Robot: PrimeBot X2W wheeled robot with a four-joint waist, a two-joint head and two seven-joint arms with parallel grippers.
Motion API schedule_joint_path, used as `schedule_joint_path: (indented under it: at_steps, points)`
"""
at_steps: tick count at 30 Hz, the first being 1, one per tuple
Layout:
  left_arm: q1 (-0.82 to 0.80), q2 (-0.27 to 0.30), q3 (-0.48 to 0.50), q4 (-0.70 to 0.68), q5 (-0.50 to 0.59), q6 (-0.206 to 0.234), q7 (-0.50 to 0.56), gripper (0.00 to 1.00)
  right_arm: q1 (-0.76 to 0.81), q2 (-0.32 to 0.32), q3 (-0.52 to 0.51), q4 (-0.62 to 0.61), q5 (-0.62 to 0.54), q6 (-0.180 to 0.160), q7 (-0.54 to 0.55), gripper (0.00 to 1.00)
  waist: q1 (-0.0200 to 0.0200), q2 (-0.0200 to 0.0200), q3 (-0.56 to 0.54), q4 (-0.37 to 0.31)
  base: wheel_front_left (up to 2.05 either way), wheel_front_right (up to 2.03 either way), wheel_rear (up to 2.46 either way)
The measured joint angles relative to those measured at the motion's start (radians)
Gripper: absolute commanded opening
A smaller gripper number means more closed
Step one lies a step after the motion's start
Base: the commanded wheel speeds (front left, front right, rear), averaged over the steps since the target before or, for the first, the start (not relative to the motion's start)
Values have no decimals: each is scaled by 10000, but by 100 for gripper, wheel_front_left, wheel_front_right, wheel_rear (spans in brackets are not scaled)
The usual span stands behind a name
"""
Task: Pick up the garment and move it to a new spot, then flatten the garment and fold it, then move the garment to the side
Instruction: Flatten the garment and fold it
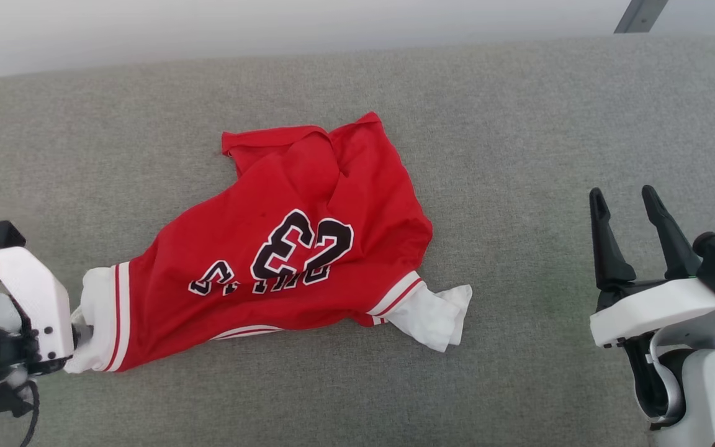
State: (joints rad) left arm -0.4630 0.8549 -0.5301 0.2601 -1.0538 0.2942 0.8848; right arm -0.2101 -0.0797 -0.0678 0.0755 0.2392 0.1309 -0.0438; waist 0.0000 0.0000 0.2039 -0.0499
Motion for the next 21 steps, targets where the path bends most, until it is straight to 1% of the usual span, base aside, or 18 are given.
schedule_joint_path:
  at_steps: [4, 9, 10, 11, 12, 15, 21]
  points:
    - [-197, -360, -209, 807, 46, -54, 69, 100, 3, -58, 117, -50, 69, 0, 150, 100, 0, 0, 128, -75, 0, 0, 0]
    - [-358, -851, -349, 1649, 36, -272, -19, 100, 70, -253, 508, -115, 265, -2, 569, 100, 0, 0, 227, -156, 0, 0, 0]
    - [-396, -920, -376, 1791, 36, -332, -23, 42, 113, -339, 696, -119, 322, -2, 744, 100, 0, 0, 233, -157, 0, 0, 0]
    - [-425, -1005, -370, 1931, -8, -403, -21, 0, 160, -437, 876, -123, 389, 0, 941, 100, 0, 1, 235, -153, 0, 0, 0]
    - [-457, -1074, -339, 2067, -82, -407, -21, 0, 197, -514, 1062, -134, 489, 0, 1150, 100, 0, 1, 239, -144, 0, 0, 0]
    - [-611, -1360, -353, 2266, -134, -646, -82, 0, 317, -857, 1766, -198, 938, -2, 2086, 100, 0, 1, 250, -76, 0, 0, 0]
    - [-968, -1682, -462, 2633, -94, -951, -293, 0, 375, -1567, 3110, -769, 2040, 0, 4458, 100, 0, 0, 347, 174, 0, 0, 0]
